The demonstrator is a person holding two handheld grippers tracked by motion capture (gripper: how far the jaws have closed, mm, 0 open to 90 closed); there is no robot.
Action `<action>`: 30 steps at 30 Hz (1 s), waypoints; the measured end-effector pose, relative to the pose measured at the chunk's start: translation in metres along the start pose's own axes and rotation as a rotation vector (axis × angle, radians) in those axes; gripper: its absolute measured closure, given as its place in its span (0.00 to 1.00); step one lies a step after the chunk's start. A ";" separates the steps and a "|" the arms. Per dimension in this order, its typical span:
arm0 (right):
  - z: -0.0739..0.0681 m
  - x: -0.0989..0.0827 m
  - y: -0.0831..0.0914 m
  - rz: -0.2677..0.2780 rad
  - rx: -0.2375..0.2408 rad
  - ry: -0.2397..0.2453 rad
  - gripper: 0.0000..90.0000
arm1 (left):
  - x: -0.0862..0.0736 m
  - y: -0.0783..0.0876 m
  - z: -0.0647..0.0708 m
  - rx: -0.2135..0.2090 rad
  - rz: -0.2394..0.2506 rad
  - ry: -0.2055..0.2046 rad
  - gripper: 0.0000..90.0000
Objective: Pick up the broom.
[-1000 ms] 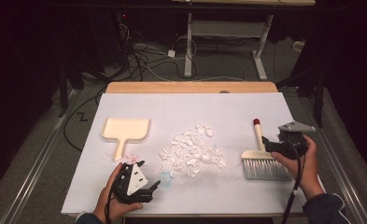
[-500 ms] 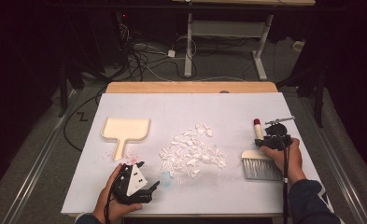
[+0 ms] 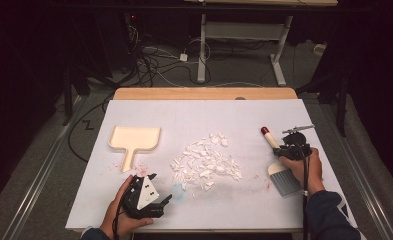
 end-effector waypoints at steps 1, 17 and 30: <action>0.000 0.000 0.000 0.000 0.000 0.000 0.79 | 0.000 0.000 0.000 0.000 0.000 0.000 0.21; 0.008 -0.007 0.045 0.225 0.034 -0.001 0.80 | -0.004 0.009 -0.005 0.014 0.024 0.055 0.22; -0.006 -0.018 0.107 0.460 0.093 0.053 0.80 | 0.034 -0.003 0.010 -0.106 0.080 0.137 0.23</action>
Point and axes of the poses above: each handheld gripper's, and its own axes: y roughly backward along the jaws, x roughly out of its top, z roughly to its right, the point moved 2 cm from there along -y, roughly forward along the jaws, and after that the axes turned 4 degrees about z, right-handed, at the moved point
